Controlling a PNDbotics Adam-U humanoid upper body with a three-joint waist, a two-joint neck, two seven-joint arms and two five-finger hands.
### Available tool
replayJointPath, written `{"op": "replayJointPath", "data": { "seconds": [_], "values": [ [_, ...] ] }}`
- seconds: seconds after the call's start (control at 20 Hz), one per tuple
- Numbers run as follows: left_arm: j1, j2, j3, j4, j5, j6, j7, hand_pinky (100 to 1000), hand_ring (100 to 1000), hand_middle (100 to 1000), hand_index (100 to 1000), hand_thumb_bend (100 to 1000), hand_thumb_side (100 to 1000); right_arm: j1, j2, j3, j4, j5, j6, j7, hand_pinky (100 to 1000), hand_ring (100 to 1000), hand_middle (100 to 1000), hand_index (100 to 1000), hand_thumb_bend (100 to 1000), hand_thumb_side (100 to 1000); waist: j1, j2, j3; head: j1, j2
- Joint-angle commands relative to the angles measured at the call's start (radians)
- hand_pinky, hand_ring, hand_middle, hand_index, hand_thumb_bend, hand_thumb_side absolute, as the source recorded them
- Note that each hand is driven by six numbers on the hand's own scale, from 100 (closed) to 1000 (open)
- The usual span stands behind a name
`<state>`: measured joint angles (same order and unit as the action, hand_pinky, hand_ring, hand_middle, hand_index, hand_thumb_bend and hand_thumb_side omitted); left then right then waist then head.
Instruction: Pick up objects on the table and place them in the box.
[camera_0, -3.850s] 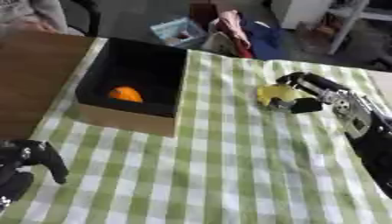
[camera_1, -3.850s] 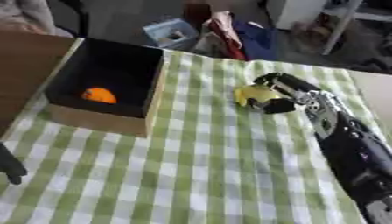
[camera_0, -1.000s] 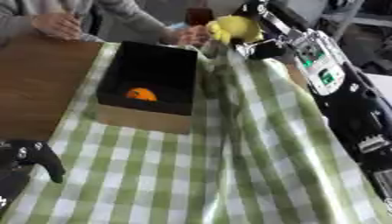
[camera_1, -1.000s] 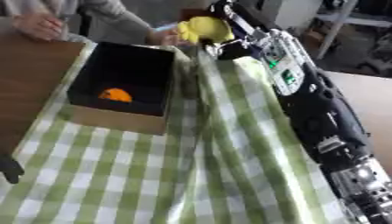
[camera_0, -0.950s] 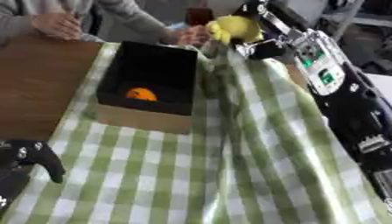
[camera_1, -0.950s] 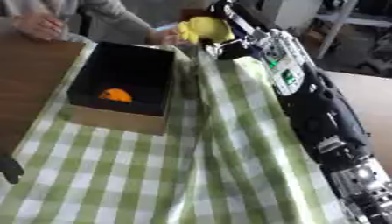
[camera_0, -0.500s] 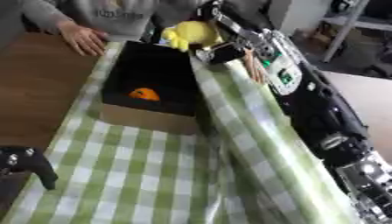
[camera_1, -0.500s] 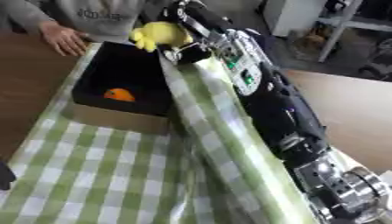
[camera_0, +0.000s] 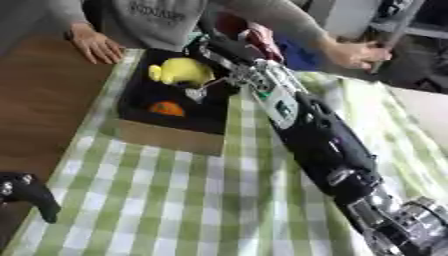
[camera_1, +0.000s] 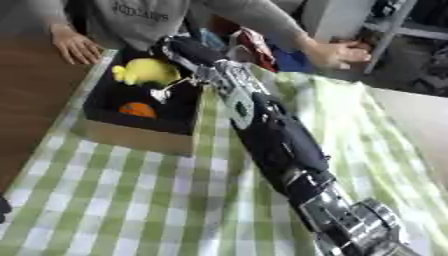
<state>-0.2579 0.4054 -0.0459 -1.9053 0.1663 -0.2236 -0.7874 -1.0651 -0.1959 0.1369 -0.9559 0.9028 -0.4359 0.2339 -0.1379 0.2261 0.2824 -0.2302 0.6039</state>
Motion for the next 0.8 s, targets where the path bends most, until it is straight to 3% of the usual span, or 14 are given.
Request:
{"op": "replayJointPath", "data": {
  "seconds": [0.05,0.4,0.8],
  "values": [
    [-0.015,0.014,0.001,-0.009,0.004,0.002,-0.005,642,552,565,705,100,762,-0.016,-0.002,0.000,0.009,0.040,-0.014,0.011,777,751,749,853,119,532,0.007,-0.014,-0.001,-0.002,-0.014],
    [-0.014,0.014,0.002,-0.008,0.004,0.003,-0.006,642,552,566,705,100,762,-0.017,-0.007,0.000,0.015,0.065,-0.018,0.053,826,840,904,954,305,707,0.007,-0.015,-0.004,0.000,-0.014],
    [-0.009,0.015,0.005,-0.008,0.005,0.001,-0.003,642,552,566,704,100,759,-0.021,-0.033,-0.004,-0.019,0.053,0.004,0.067,834,855,934,971,342,697,0.012,-0.020,-0.009,0.004,-0.012]
  ]
}}
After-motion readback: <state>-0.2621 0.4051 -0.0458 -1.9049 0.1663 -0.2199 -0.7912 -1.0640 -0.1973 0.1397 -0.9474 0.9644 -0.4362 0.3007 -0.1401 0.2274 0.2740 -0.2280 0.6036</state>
